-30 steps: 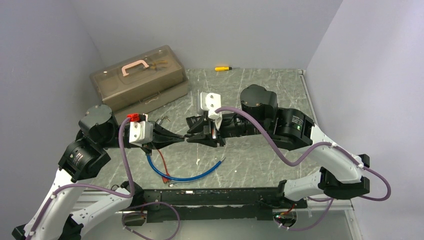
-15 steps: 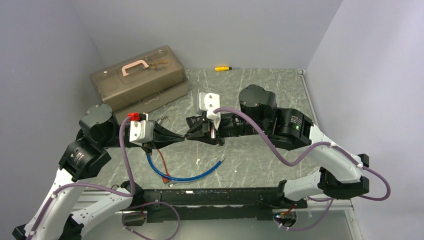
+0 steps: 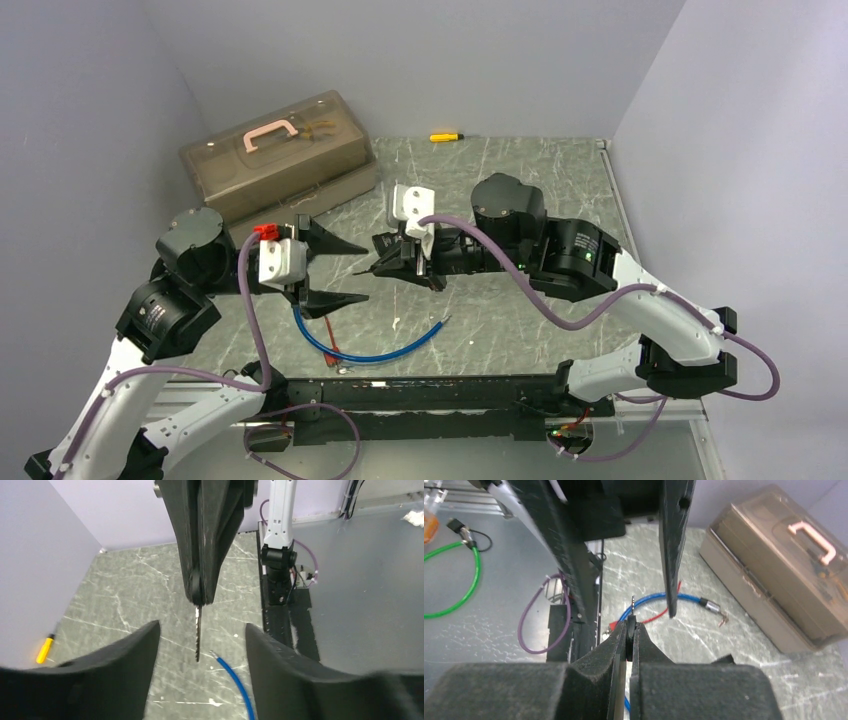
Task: Unlock with the key
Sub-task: Pick up the key from the center of the board, then adjust the lock at the center of the board, then move the lock to the center of the board.
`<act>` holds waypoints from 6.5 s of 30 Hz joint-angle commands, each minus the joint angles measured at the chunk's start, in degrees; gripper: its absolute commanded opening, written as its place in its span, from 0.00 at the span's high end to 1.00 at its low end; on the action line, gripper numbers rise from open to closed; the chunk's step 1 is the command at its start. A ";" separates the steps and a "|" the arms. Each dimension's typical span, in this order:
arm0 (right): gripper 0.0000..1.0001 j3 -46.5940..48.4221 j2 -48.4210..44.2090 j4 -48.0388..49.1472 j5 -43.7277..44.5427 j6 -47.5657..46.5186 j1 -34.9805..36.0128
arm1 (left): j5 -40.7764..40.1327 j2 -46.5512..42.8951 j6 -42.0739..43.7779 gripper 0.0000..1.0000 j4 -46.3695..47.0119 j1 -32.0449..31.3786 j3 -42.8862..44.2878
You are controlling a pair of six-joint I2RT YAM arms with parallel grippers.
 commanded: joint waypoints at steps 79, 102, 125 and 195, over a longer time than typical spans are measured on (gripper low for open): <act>1.00 -44.42 -33.98 21.90 28.87 24.22 -11.77 | -31.85 51.46 39.82 0.18 6.54 7.83 -6.49; 1.00 -41.28 -36.20 20.69 30.05 22.16 -11.77 | -13.78 73.09 83.11 0.01 -19.13 9.10 19.45; 1.00 -36.78 -36.63 17.68 31.18 20.26 -11.82 | -20.81 79.73 79.41 0.27 -26.74 6.33 23.70; 1.00 -38.62 -36.17 18.17 30.06 22.48 -11.91 | -19.91 66.93 82.62 0.13 -12.08 6.08 7.16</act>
